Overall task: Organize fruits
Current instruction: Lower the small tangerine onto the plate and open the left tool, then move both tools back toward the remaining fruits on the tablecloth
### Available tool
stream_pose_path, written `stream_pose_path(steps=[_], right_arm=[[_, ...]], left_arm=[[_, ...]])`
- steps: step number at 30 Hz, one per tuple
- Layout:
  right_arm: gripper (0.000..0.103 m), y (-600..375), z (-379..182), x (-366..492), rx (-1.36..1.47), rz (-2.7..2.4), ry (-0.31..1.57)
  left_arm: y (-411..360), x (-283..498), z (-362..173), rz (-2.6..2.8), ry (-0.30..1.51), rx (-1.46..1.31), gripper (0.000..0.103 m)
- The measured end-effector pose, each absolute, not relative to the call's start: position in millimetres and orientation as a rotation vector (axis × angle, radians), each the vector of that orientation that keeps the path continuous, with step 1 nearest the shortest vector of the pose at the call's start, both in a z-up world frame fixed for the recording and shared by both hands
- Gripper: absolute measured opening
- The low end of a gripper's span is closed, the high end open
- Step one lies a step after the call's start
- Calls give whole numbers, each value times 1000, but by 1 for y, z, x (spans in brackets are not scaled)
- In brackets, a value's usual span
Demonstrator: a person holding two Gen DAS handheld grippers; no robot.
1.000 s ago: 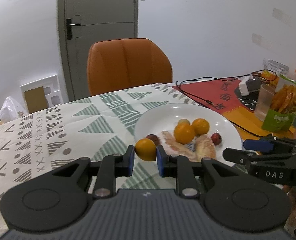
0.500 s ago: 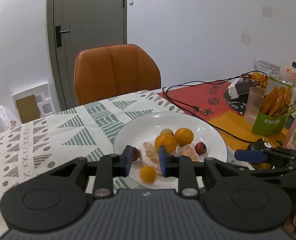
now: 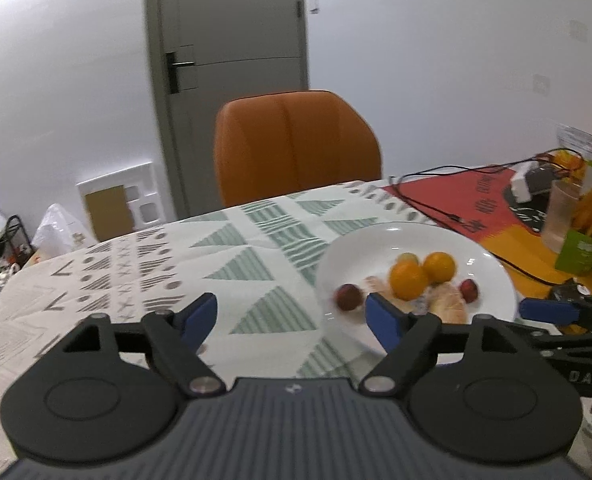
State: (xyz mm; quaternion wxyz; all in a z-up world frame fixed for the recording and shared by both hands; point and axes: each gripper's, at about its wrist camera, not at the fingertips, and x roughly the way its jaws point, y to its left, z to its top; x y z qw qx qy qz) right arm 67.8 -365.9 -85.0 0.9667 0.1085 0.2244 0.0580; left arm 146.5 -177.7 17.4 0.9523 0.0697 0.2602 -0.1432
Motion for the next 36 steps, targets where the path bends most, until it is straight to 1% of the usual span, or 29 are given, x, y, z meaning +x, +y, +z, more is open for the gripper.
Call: stream_pose_path(steps=[7, 19, 22, 26, 28, 30, 35, 36], right_arm=[[70, -352, -83, 70, 212, 145, 454], [71, -322, -82, 78, 181, 208, 466], [73, -315, -81, 79, 179, 226, 470], [78, -303, -81, 81, 165, 241, 473], [84, -298, -81, 83, 157, 246, 476], [93, -293, -81, 83, 150, 252, 471], [103, -284, -81, 86, 124, 264, 469], [103, -283, -81, 86, 120, 262, 468]], left_arm=[[-156, 142, 20, -236, 529, 131, 83], [-116, 133, 15, -158, 544, 111, 84], [-105, 133, 12, -136, 556, 102, 84], [-92, 131, 6, -113, 574, 87, 84], [-87, 131, 3, -105, 585, 78, 84], [-83, 131, -1, -93, 596, 63, 84], [-74, 131, -13, -88, 629, 31, 84], [-73, 130, -15, -88, 634, 29, 84]])
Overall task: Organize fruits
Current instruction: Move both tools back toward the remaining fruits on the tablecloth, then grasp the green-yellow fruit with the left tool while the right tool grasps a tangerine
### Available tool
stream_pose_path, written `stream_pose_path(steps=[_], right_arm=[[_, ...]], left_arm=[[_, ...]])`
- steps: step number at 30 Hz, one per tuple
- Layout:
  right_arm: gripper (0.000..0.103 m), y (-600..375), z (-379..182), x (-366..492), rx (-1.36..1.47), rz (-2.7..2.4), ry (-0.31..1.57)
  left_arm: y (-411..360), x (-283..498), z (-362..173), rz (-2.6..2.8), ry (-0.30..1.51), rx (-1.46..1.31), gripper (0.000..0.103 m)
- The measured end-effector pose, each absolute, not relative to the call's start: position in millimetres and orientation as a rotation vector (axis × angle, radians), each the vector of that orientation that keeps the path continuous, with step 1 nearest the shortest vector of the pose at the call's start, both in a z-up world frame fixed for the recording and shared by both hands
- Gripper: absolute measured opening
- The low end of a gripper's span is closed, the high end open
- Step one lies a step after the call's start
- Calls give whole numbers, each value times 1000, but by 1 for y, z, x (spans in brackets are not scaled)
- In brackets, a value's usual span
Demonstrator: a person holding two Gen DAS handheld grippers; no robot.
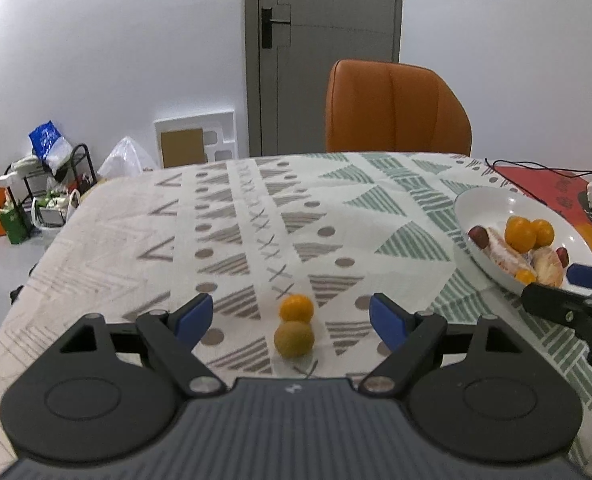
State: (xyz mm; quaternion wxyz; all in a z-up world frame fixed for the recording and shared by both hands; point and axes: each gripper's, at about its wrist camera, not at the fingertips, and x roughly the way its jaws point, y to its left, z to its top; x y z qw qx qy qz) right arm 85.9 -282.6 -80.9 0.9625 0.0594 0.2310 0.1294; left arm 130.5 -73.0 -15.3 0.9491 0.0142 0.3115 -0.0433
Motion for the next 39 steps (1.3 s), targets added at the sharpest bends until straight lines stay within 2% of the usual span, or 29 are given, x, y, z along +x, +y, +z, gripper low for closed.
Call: stream_pose_path(steps=[11, 17, 20, 23, 25, 26, 32, 39], right_arm=[[103, -272, -83, 92, 97, 259, 495], [103, -267, -82, 95, 83, 256, 504], [103, -263, -81, 97, 74, 263, 507], [103, -256, -81, 99, 65, 278, 509], [103, -251, -81, 102, 59, 283, 506], [103, -250, -81, 103, 59, 282, 504], [102, -235, -83, 110, 58, 317, 512], [91, -207, -85, 117, 18, 388, 530]], left_arm=[[-64, 136, -31, -100, 655, -1, 84], [-61, 143, -39, -113, 667, -19, 79], [-58, 145, -42, -125, 679, -24, 69], [-54, 149, -47, -145, 709, -39, 49], [-53, 152, -51, -156, 730, -44, 30], [-51, 151, -51, -156, 724, -43, 26], [-36, 146, -47, -149, 713, -59, 25], [-10, 139, -40, -96, 693, -80, 25]])
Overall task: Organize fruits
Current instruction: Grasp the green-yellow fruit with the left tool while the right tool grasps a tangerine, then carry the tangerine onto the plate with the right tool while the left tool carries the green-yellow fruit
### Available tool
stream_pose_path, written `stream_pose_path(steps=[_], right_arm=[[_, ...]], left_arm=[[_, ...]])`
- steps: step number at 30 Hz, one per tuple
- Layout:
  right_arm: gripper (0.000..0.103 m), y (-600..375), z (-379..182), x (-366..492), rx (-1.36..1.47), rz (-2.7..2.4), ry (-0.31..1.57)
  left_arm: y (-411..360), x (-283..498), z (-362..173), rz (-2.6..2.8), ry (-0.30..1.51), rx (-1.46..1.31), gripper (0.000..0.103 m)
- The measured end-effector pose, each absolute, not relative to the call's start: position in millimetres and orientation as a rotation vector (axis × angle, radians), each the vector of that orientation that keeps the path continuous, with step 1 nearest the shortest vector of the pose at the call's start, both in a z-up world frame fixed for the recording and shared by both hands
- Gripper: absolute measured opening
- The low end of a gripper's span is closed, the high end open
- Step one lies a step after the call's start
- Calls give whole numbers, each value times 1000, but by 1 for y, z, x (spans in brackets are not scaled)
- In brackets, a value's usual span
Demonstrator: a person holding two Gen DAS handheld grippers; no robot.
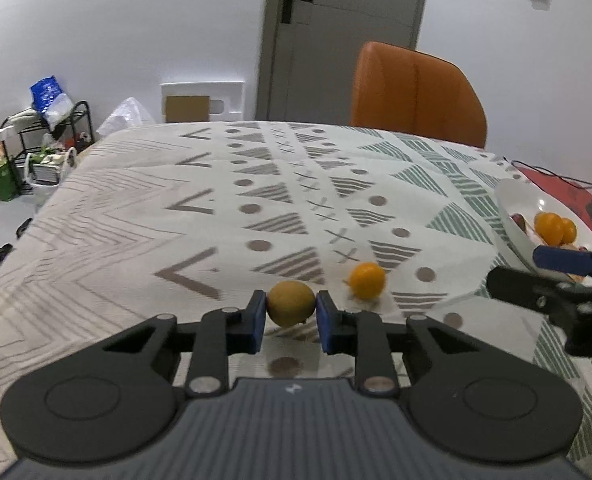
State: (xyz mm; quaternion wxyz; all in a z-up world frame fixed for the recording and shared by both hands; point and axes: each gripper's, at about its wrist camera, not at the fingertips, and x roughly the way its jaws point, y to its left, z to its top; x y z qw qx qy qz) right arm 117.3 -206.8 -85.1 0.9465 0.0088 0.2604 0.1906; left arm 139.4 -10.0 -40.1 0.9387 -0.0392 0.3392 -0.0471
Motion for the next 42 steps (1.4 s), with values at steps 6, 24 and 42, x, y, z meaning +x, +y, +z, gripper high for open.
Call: stream_pose_path(steps=[6, 24, 42], right_arm=[[83, -186, -88, 124, -5, 432, 553], [60, -143, -97, 141, -65, 501, 606], [22, -140, -95, 142, -93, 484, 612]], left_arm=[[9, 135, -36, -54, 678, -100, 25], [46, 127, -35, 21, 664, -140, 25], [49, 126, -36, -3, 651, -168, 25]])
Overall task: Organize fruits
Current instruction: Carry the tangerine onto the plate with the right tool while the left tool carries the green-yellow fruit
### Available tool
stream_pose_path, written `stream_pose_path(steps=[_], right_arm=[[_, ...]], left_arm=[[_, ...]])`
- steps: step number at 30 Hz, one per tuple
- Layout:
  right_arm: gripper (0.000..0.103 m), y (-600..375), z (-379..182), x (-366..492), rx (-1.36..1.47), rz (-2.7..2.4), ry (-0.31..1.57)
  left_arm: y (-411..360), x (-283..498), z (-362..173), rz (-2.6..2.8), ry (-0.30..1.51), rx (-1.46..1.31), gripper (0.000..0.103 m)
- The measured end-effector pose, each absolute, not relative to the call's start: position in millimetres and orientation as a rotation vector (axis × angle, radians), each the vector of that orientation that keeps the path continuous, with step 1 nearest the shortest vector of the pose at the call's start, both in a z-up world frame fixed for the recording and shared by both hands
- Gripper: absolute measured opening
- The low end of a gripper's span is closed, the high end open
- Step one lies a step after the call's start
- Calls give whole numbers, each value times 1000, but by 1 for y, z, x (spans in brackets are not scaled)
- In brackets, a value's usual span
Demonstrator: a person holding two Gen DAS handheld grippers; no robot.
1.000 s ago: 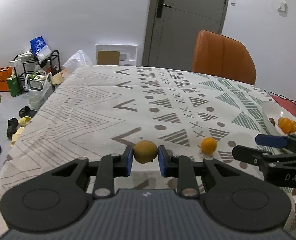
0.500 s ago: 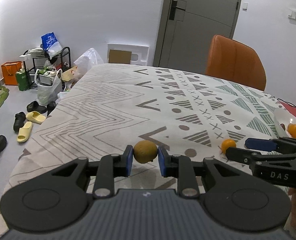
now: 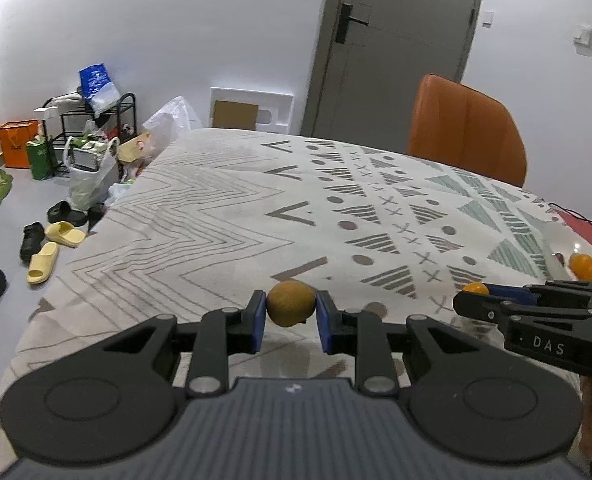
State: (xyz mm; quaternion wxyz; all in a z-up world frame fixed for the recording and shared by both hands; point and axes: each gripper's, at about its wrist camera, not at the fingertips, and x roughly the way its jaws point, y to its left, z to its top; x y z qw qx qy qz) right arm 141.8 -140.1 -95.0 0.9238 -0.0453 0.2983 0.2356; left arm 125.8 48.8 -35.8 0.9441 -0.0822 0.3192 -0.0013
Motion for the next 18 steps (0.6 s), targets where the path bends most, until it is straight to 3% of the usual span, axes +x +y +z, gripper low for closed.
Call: stream_pose_path(steps=[18], right_arm=[[23, -211, -74, 118, -18, 336, 542]], left_arm=[[-11, 138, -25, -141, 637, -103, 25]])
